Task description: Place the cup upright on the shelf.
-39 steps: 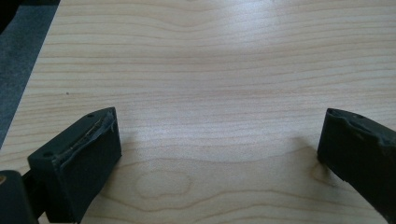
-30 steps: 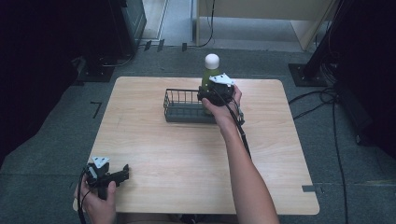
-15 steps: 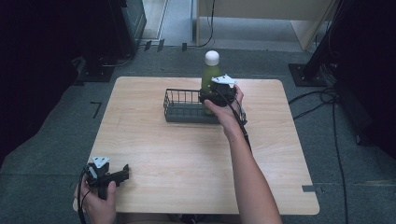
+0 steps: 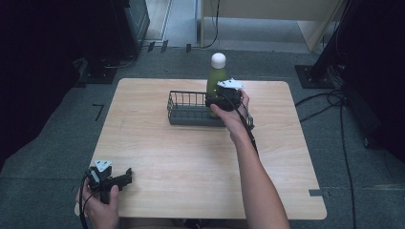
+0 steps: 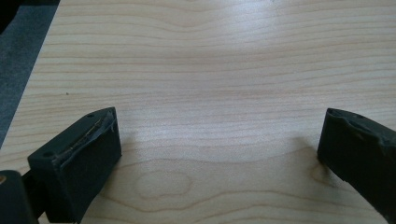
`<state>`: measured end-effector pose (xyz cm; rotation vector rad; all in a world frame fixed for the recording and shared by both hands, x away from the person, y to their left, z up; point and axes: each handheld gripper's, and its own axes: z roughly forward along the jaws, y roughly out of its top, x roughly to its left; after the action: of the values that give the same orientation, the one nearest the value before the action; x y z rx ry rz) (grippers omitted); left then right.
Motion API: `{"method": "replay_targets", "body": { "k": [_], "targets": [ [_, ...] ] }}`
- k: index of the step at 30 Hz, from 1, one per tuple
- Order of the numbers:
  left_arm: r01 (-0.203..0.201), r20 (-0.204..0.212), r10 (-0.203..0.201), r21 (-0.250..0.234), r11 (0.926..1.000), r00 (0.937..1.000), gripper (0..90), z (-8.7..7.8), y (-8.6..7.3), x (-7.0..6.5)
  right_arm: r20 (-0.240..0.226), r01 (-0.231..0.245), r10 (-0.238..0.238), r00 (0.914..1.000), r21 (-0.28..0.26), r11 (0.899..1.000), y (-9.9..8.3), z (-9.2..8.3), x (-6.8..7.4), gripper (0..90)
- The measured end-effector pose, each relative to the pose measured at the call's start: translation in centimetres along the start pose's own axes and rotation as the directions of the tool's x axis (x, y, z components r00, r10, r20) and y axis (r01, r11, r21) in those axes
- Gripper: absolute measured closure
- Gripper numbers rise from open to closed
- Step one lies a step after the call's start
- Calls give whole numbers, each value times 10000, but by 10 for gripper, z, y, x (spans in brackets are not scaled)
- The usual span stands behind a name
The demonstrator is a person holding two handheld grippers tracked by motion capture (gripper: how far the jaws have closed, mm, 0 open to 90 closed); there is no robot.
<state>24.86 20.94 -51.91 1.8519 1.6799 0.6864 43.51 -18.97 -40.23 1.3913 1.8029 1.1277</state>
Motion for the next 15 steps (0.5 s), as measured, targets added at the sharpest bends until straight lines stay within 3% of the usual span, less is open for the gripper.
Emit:
{"method": "replay_targets", "body": {
  "k": [8, 15],
  "targets": [
    [-4, -1, 4, 0, 10000, 10000, 0, 0, 0, 0, -193, -405, 413, 9990, 391, 9984, -2, -7, -6, 114],
    [2, 1, -2, 0, 10000, 10000, 0, 0, 0, 0, -290, -283, 294, 9991, 364, 9989, -11, -24, -15, 64]
  ]
}}
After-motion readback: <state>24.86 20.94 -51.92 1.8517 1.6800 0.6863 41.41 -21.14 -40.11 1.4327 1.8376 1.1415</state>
